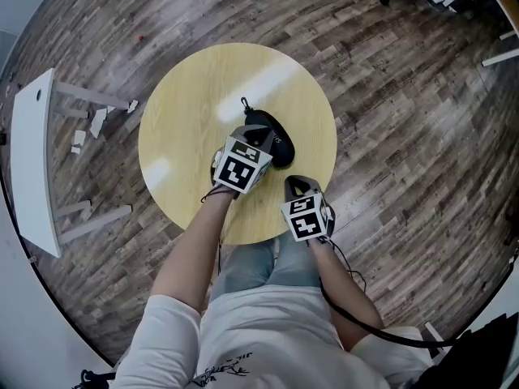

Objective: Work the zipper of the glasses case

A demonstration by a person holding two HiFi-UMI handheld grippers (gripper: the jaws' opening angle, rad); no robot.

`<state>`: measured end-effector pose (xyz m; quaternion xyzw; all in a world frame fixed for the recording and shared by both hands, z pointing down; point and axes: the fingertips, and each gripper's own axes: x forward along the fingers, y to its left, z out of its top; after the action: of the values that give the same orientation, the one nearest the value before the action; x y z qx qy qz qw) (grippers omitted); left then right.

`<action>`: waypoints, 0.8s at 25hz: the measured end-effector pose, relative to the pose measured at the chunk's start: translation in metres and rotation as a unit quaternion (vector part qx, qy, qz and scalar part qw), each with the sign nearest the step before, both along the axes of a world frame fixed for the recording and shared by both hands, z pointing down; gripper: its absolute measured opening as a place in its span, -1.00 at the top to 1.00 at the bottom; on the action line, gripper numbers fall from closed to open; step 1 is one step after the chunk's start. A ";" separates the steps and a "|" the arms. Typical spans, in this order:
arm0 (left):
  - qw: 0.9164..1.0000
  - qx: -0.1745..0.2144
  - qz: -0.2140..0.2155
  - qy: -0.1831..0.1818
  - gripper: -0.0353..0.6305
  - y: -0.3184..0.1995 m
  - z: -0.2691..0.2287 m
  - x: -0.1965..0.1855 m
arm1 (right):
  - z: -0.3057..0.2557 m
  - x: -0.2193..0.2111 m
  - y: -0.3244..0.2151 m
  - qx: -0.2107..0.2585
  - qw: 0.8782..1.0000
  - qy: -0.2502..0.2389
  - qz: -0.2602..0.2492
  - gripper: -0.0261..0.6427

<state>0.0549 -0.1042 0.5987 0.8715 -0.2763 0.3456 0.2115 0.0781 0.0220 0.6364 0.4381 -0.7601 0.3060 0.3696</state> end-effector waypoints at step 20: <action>0.915 0.189 -0.321 0.154 0.88 0.140 -0.254 -0.170 | -0.319 -0.105 -0.012 0.232 0.936 -0.251 -0.081 0.92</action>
<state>-0.1147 0.0358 0.3450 0.8020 -0.5654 0.0617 0.1827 -0.0266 0.0101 0.3175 0.3578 -0.9107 0.1907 0.0787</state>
